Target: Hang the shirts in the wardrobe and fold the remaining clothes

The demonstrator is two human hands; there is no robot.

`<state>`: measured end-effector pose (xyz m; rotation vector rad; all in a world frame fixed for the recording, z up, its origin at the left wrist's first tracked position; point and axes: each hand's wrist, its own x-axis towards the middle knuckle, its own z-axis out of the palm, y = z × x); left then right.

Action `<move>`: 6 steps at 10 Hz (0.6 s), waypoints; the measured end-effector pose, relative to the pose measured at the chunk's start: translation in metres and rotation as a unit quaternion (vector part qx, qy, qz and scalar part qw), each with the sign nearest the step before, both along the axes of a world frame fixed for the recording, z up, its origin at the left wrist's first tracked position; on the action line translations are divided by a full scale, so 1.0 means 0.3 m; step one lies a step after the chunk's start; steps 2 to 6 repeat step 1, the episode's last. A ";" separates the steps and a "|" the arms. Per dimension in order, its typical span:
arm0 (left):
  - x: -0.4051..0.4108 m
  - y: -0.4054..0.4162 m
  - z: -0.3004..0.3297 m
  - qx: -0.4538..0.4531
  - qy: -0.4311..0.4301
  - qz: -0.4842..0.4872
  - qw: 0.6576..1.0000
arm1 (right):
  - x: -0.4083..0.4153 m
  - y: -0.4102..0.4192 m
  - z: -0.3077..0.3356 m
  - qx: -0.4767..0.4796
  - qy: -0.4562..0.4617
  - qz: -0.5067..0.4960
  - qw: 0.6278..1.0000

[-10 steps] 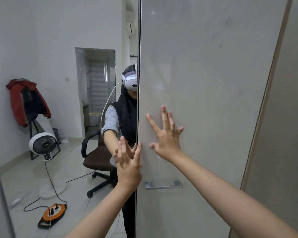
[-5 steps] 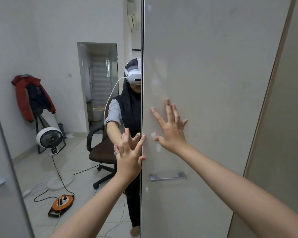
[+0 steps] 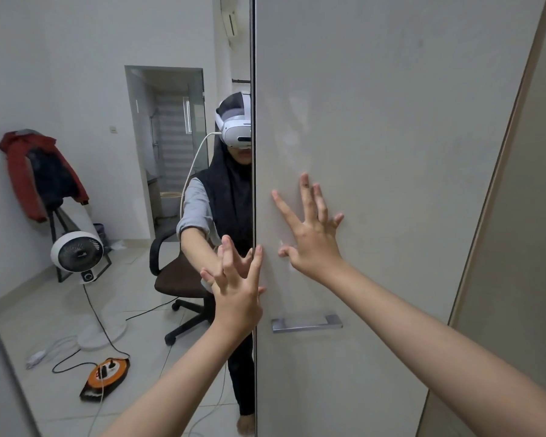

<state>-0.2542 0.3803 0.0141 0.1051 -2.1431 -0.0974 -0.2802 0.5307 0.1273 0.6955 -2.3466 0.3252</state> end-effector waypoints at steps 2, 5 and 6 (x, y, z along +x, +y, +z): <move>0.013 0.007 -0.001 0.016 -0.001 -0.019 1.000 | 0.023 0.002 -0.002 -0.005 0.001 -0.004 1.000; 0.013 0.007 -0.001 0.016 -0.001 -0.019 1.000 | 0.023 0.002 -0.002 -0.005 0.001 -0.004 1.000; 0.013 0.007 -0.001 0.016 -0.001 -0.019 1.000 | 0.023 0.002 -0.002 -0.005 0.001 -0.004 1.000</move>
